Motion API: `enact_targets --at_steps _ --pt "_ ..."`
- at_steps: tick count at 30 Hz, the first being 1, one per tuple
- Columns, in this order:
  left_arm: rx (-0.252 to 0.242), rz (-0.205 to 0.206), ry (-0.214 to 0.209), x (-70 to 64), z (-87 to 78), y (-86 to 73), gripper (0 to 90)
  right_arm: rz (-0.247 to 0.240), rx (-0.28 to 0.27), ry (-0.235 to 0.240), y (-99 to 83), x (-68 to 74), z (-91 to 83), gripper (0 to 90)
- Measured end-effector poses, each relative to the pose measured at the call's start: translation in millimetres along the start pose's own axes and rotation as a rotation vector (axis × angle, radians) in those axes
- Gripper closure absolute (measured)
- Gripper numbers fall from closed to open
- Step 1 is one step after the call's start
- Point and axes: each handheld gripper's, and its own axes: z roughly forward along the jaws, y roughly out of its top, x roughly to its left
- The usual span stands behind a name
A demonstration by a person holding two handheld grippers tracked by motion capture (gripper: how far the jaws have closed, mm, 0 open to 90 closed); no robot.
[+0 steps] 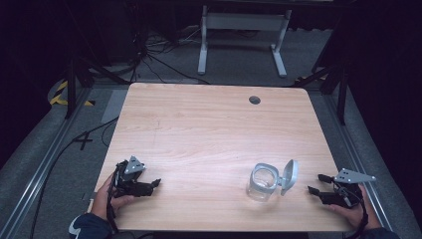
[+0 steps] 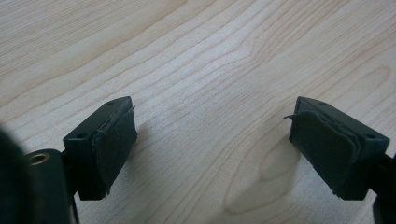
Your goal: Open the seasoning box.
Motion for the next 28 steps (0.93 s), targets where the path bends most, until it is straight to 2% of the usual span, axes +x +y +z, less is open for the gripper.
enact_targets --at_steps 13,16,17,19,20,23,24,28 --pt "0.003 -0.005 0.002 -0.5 -0.3 -0.2 14.9 -0.002 0.001 0.002 0.1 -0.3 0.0 32.2" --pt "0.005 0.006 0.004 0.2 -0.5 0.1 14.9 -0.002 0.001 0.003 0.1 -0.3 0.0 32.2" --pt "0.005 -0.009 0.0 -0.8 -0.3 -0.3 14.9 -0.003 0.001 0.003 0.1 -0.4 0.0 32.2" --pt "0.005 0.005 0.004 0.2 -0.5 0.0 14.9 -0.003 0.001 0.002 0.1 -0.4 0.0 32.2" --pt "0.005 -0.009 0.0 -0.8 -0.3 -0.3 14.8 -0.002 0.001 0.003 0.1 -0.3 0.0 32.2" --pt "0.003 -0.002 0.004 -0.3 -0.1 0.1 14.6 -0.003 0.001 0.003 0.1 -0.4 0.0 32.2" --pt "0.005 0.011 0.005 0.5 -0.3 0.4 14.5 -0.003 0.001 0.003 0.1 -0.4 0.0 32.2" --pt "0.003 -0.002 0.003 -0.4 -0.1 0.1 14.5 -0.003 0.001 0.003 0.1 -0.4 0.0 32.2"
